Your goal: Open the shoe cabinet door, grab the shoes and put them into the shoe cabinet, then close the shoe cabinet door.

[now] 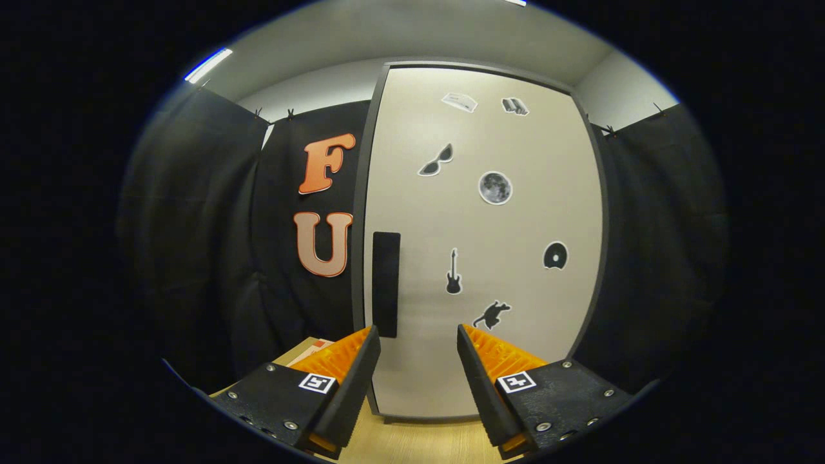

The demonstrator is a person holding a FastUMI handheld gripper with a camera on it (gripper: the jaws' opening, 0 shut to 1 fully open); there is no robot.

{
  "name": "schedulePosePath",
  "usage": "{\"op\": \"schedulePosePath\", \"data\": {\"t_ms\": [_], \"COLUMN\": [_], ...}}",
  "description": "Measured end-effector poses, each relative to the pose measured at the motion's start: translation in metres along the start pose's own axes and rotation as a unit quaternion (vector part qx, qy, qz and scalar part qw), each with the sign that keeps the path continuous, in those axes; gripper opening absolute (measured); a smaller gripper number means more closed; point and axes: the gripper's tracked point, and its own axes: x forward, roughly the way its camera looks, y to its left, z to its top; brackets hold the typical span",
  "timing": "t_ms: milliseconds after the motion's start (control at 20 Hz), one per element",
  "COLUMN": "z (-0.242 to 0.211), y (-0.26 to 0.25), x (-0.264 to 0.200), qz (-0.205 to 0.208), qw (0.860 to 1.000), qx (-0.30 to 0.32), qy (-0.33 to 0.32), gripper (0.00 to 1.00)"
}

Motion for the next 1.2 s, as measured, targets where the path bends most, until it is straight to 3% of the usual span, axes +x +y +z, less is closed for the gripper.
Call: {"op": "schedulePosePath", "data": {"t_ms": [600, 1200], "z": [0.004, 0.007], "y": [-0.02, -0.019], "x": [-0.025, -0.031], "qz": [-0.076, -0.083], "qw": [0.997, 0.996], "qx": [0.013, 0.014], "qy": [-0.005, -0.014], "gripper": [0.8, 0.93]}}
